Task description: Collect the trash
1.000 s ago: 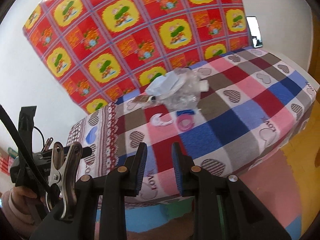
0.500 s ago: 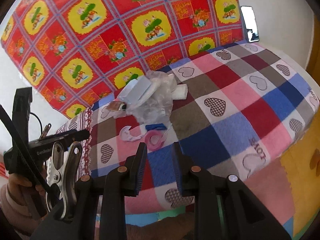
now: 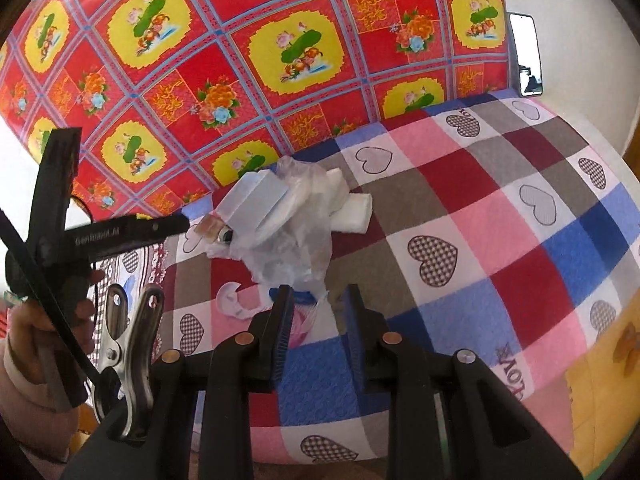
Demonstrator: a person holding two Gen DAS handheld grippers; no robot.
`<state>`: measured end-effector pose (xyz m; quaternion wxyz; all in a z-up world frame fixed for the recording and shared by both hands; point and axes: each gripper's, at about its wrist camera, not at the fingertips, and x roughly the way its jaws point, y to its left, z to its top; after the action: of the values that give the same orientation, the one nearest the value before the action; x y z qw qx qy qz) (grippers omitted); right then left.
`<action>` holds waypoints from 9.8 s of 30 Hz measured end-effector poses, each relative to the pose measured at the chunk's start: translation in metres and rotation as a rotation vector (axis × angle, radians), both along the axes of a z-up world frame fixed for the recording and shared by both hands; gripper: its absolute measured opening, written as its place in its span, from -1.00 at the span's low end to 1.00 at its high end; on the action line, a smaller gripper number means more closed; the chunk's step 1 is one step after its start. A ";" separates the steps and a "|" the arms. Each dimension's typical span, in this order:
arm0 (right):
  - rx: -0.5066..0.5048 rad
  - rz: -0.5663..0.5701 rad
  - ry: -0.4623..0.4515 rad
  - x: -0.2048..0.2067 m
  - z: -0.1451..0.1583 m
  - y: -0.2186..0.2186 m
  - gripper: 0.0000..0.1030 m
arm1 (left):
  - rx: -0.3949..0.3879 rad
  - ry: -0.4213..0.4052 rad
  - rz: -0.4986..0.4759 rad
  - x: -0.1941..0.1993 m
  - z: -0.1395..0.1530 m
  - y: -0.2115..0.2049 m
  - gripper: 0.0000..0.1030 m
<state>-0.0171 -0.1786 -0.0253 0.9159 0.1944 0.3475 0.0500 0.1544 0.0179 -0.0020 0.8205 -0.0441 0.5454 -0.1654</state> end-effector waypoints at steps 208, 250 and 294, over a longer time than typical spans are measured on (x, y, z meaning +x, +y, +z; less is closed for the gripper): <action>-0.144 0.373 0.094 0.077 -0.064 -0.100 -0.83 | 0.171 -0.005 0.465 -0.045 -0.011 -0.007 -0.24; -0.180 0.434 -0.072 -0.007 0.005 0.059 -0.83 | 0.147 -0.080 0.509 -0.179 0.017 0.143 -0.24; -0.212 0.781 -0.104 0.012 0.016 0.415 -0.83 | 0.152 -0.052 0.781 -0.275 0.018 0.469 -0.24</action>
<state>-0.0051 0.2369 -0.0098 0.8594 -0.0504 0.3518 0.3677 -0.1207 0.4870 0.0163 0.8360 -0.1831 0.4774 0.1990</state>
